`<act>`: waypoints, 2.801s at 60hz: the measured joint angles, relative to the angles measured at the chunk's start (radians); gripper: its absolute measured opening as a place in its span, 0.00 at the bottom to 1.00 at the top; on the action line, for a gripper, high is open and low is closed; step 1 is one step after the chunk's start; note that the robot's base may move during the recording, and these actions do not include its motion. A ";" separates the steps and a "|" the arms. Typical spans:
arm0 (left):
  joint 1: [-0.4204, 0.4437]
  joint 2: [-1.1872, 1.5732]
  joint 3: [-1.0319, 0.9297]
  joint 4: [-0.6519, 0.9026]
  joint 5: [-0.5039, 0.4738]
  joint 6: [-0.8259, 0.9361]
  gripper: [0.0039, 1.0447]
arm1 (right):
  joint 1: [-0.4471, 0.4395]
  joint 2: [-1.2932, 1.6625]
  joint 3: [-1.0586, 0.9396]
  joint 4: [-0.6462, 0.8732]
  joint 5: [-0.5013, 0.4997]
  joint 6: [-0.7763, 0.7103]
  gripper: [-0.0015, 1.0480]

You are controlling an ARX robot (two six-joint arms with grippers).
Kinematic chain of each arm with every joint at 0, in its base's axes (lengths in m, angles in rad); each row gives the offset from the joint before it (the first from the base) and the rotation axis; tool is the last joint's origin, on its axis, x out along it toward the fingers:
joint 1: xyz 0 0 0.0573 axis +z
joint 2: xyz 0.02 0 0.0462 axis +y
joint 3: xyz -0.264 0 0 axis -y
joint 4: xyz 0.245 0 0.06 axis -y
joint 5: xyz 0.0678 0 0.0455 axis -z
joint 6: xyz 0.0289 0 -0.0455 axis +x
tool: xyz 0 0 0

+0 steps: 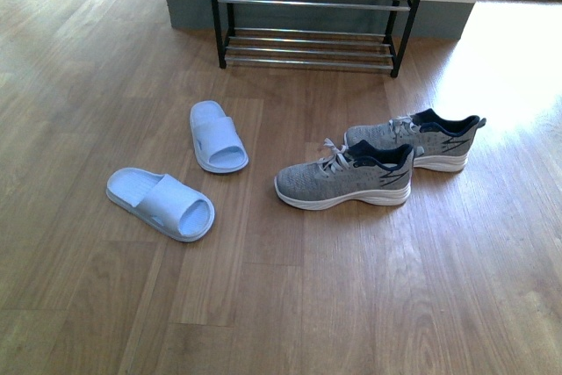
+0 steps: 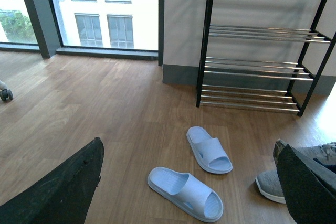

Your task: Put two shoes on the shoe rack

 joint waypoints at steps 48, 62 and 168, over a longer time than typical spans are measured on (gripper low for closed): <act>0.000 0.000 0.000 0.000 0.000 0.000 0.91 | 0.000 0.000 0.000 0.000 0.000 0.000 0.91; 0.000 0.000 0.000 0.000 0.000 0.000 0.91 | 0.000 0.000 0.000 0.000 0.000 0.000 0.91; 0.000 0.000 0.000 0.000 0.000 0.000 0.91 | 0.000 0.000 0.000 0.000 0.000 0.000 0.91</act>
